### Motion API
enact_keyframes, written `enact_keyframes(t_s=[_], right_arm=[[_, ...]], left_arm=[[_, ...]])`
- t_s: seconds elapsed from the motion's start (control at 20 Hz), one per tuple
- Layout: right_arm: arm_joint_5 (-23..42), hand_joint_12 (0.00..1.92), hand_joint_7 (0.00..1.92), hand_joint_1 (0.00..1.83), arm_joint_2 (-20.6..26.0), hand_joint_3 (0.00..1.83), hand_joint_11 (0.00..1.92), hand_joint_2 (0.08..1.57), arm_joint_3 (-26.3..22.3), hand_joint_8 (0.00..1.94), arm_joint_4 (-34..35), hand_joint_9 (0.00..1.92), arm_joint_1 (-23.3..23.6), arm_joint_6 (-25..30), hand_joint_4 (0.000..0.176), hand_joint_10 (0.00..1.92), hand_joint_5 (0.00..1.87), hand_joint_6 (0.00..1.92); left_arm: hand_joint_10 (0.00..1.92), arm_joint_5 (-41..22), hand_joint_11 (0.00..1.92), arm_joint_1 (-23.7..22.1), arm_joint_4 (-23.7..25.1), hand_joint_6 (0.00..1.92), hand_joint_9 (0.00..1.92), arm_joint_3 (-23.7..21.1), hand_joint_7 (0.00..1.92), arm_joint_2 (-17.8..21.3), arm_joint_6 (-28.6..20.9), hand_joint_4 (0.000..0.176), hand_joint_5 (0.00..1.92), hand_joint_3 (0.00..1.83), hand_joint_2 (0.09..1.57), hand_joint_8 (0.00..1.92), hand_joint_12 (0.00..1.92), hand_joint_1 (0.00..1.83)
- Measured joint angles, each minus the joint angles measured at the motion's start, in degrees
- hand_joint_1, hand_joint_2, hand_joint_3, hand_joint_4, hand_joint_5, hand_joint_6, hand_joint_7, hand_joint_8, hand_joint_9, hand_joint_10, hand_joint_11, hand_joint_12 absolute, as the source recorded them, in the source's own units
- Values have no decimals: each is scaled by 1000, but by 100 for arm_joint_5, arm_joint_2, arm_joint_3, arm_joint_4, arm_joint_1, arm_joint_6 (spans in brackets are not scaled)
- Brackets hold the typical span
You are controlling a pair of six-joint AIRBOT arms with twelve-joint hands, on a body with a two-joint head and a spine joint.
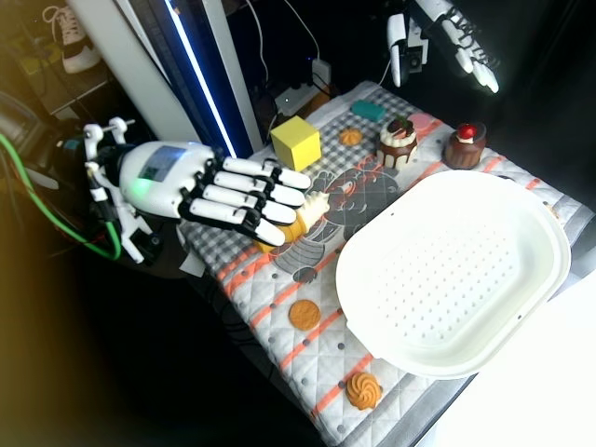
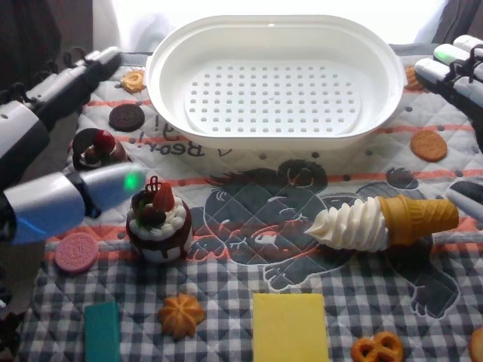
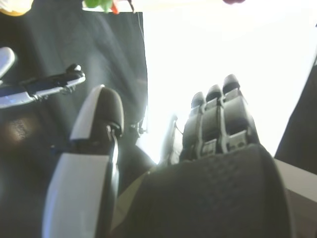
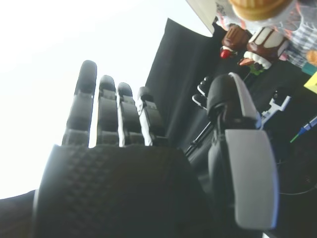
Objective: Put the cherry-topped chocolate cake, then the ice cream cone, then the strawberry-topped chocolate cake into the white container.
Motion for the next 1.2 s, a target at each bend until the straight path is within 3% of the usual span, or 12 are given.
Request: enact_keyframes(t_s=[0.15,0.2,0.35,0.5,0.55,0.6,0.7,0.85,1.05,1.1,1.15,1.2], right_arm=[[33,273,0,682,-13,5,0,1261,0,0,-4,0,-44,2,0,0,0,0],[33,122,0,674,-28,3,0,1267,2,0,13,0,-59,0,0,0,0,0],[37,31,0,643,-44,0,55,1254,0,0,17,0,-61,2,0,0,0,0],[33,1147,0,689,-44,0,0,1260,2,0,26,0,-85,9,0,0,0,0],[42,1369,0,729,-44,2,0,1279,0,0,24,0,-85,9,0,0,0,0],[39,1227,0,668,-48,0,0,1276,2,0,24,0,-85,13,0,0,0,0],[37,1138,0,653,-52,1,0,1278,0,0,24,0,-90,22,0,0,0,0],[39,1156,0,702,-52,1,0,1282,2,0,39,0,-105,37,0,0,0,0],[39,763,0,667,-55,1,0,1279,2,0,39,0,-109,46,0,0,0,0],[59,327,0,629,-55,0,0,1287,2,0,42,0,-140,50,0,0,0,0],[44,446,0,621,-55,0,0,1288,2,0,59,0,-144,52,0,0,0,0],[44,446,0,621,-59,0,0,1288,2,0,66,0,-144,61,0,0,0,0]], left_arm=[[0,-37,0,90,-114,0,0,-13,0,13,2,18,0,12,1298,0,145,456],[0,-39,0,107,-151,0,0,-13,0,13,2,1,0,11,1310,0,137,495],[0,2,0,105,-341,0,0,98,0,-31,0,15,17,4,1279,0,332,587],[0,345,0,68,-883,0,0,358,0,-177,4,63,0,0,1198,0,340,672],[0,516,0,-11,-1054,0,0,505,0,-258,4,61,0,0,1181,0,338,721],[3,553,0,-35,-1091,0,7,544,0,-289,4,71,3,2,1166,0,665,782],[1,791,0,-157,-1158,1,5,728,0,-448,4,75,44,1,1166,0,762,784],[0,1222,0,-271,-1349,0,0,1019,0,-737,7,113,55,0,1154,0,358,784],[0,1792,0,-428,-1700,3,0,1453,0,-1019,28,105,74,0,1125,0,421,819],[24,1891,0,-470,-1788,13,86,1523,112,-1080,114,93,146,0,1129,7,608,892],[48,2013,0,-542,-1906,26,185,1543,227,-1137,407,46,234,0,1123,20,787,1000],[48,2070,0,-592,-1969,26,185,1547,227,-1165,595,46,234,0,1123,20,787,1000]])
